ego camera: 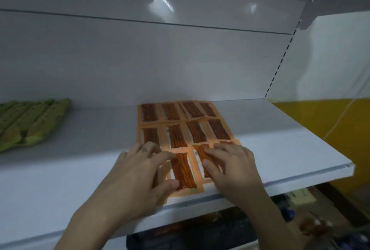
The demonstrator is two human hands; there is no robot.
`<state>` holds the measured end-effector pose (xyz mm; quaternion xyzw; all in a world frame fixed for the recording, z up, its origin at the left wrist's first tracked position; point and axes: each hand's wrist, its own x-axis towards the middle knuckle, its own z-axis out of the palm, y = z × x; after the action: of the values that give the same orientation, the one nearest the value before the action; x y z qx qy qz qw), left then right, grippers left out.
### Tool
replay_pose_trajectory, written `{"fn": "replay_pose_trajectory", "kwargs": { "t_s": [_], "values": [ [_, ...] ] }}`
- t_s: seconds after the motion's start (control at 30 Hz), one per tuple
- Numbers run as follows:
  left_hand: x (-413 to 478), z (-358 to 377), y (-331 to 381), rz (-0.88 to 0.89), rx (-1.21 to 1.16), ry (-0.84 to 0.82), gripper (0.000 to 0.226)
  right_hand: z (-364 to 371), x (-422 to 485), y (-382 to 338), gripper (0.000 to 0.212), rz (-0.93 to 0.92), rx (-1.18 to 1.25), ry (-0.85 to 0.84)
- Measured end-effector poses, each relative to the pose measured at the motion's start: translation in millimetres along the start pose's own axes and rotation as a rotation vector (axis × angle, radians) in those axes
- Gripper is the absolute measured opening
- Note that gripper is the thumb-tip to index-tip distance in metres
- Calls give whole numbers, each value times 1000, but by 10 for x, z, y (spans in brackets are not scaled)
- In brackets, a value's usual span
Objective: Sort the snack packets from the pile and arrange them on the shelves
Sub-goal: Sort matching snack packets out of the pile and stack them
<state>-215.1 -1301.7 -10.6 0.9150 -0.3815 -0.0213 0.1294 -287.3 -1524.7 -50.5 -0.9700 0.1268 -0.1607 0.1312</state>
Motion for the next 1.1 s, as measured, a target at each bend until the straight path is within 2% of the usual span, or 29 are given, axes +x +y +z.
{"fn": "replay_pose_trajectory", "kwargs": {
  "t_s": [0.13,0.33,0.43,0.57,0.7,0.83,0.9,1.0,1.1],
  "values": [
    [-160,147,216,-82,8,-29,53,11,-65,95,41,-51,12,-58],
    [-191,334,386,-200,64,19,49,25,-79,184,35,-117,46,-48],
    [-203,399,442,-237,44,63,49,30,-86,222,42,-158,7,-44],
    [-254,453,532,-281,-34,120,54,-9,-119,320,58,-85,40,68],
    [-236,500,602,-311,-44,99,60,13,-157,443,63,-92,-3,-11],
    [-168,404,656,-294,-38,119,70,-151,-34,486,50,-105,43,69],
    [-74,285,639,-266,-30,134,60,-293,173,471,39,-151,34,79],
    [201,132,462,-222,20,146,46,-348,715,434,30,-249,-60,39],
    [580,72,203,-199,83,135,41,-219,1318,384,34,-238,-148,-175]
  ]
}}
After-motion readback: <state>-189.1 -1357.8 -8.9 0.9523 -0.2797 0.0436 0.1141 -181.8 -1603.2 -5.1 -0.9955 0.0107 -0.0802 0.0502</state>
